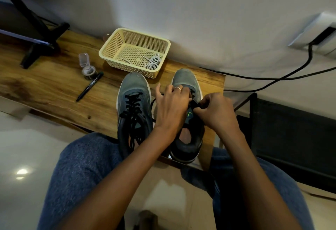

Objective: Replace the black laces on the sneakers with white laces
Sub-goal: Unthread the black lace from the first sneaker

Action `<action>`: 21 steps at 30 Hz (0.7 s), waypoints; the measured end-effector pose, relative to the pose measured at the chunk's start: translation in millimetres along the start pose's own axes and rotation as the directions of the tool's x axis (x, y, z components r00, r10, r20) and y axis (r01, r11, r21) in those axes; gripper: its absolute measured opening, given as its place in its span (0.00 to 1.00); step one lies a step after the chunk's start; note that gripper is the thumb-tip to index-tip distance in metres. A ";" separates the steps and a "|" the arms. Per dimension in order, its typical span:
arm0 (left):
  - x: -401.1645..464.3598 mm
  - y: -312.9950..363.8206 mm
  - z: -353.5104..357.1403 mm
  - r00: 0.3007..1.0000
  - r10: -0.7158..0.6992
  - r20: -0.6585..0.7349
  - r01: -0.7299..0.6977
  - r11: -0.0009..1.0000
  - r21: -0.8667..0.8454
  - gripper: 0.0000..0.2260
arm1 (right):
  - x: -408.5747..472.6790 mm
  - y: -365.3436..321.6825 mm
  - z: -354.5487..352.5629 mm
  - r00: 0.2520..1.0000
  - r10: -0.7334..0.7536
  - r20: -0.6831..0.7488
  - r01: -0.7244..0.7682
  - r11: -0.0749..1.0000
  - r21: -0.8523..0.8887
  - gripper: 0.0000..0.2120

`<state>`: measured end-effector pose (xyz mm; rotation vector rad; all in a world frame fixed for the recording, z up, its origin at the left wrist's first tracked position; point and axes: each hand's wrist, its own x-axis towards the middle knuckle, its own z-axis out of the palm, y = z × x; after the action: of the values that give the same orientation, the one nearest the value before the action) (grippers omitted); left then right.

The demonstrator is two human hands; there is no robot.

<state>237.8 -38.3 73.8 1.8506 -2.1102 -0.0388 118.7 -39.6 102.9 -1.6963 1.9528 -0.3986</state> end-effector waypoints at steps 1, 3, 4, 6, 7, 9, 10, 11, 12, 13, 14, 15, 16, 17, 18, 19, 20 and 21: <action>0.1 0.6 0.5 1.000 -0.016 0.000 0.016 1.000 -0.009 0.10 | 0.0 -0.3 -0.5 1.000 0.008 -0.006 -0.008 1.000 0.013 0.05; 1.1 -1.8 0.4 0.996 -0.055 -0.065 0.050 0.996 -0.074 0.10 | 0.5 -0.6 -1.2 1.000 0.021 -0.014 -0.020 0.999 0.029 0.05; 1.7 -4.2 -1.2 0.990 -0.090 -0.112 0.077 0.990 -0.119 0.09 | 1.0 -0.2 -1.2 0.999 0.032 -0.014 -0.031 0.999 0.037 0.05; 4.4 -10.4 -5.3 0.967 -0.204 -0.151 0.162 0.954 -0.251 0.08 | 1.7 1.4 -0.9 0.998 0.054 -0.010 -0.053 0.998 0.044 0.06; 6.0 -12.9 -7.2 0.951 -0.270 -0.151 0.210 0.922 -0.327 0.07 | 2.0 2.6 -0.7 0.998 0.058 -0.013 -0.058 0.998 0.037 0.07; 6.0 -14.4 -9.9 0.927 -0.342 -0.156 0.254 0.876 -0.411 0.05 | 2.6 4.4 -0.2 0.998 0.057 -0.016 -0.057 0.998 0.020 0.08; 4.6 -13.2 -10.8 0.930 -0.328 -0.163 0.239 0.880 -0.411 0.05 | 2.5 4.4 -0.2 0.998 0.053 -0.013 -0.053 0.999 0.013 0.08; 3.0 -11.1 -10.8 0.944 -0.287 -0.163 0.204 0.895 -0.397 0.06 | 2.4 4.1 0.1 0.999 0.045 -0.010 -0.045 0.999 0.004 0.07; 1.2 -8.9 -10.4 0.961 -0.228 -0.154 0.157 0.915 -0.372 0.08 | 2.2 3.7 0.4 0.999 0.032 -0.010 -0.032 0.999 -0.008 0.07; 0.4 -6.8 -9.4 0.978 -0.159 -0.138 0.106 0.937 -0.333 0.12 | 1.7 3.0 0.4 1.000 0.016 -0.011 -0.016 1.000 -0.019 0.07; 0.2 -5.5 -8.2 0.989 -0.089 -0.115 0.055 0.962 -0.269 0.15 | 1.5 2.3 0.7 1.000 -0.002 -0.015 0.001 1.000 -0.030 0.07; 0.6 -5.1 -6.8 0.996 -0.024 -0.084 0.008 0.984 -0.181 0.18 | 1.1 1.7 0.7 1.000 -0.018 -0.020 0.017 0.999 -0.041 0.07; 0.9 -5.2 -5.5 0.999 0.031 -0.044 -0.035 0.995 -0.090 0.18 | 1.1 1.0 0.9 0.999 -0.026 -0.021 0.025 0.998 -0.049 0.07; 0.9 -5.6 -4.4 0.997 0.072 -0.009 -0.072 0.997 -0.018 0.17 | 1.0 0.4 1.0 0.999 -0.029 -0.017 0.028 0.998 -0.053 0.07; 0.6 -5.9 -4.2 0.995 0.100 0.007 -0.100 0.995 0.021 0.14 | 1.2 0.0 1.1 1.000 -0.029 -0.010 0.029 0.998 -0.053 0.07; 0.2 -6.6 -4.0 0.994 0.112 0.002 -0.112 0.993 0.031 0.12 | 1.3 -0.5 1.2 1.000 -0.031 -0.003 0.031 0.998 -0.052 0.07; -0.2 -7.4 -3.6 0.993 0.113 -0.023 -0.113 0.993 0.027 0.09 | 1.1 -0.6 1.4 0.999 -0.032 0.003 0.033 0.998 -0.052 0.07; -0.1 -8.3 -2.7 0.992 0.111 -0.059 -0.109 0.994 0.029 0.07 | 0.7 -0.6 1.4 0.999 -0.033 0.006 0.033 0.998 -0.050 0.07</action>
<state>246.5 -38.9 74.4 1.7242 -2.1766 0.0691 119.9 -40.2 101.9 -1.7617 1.9484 -0.3597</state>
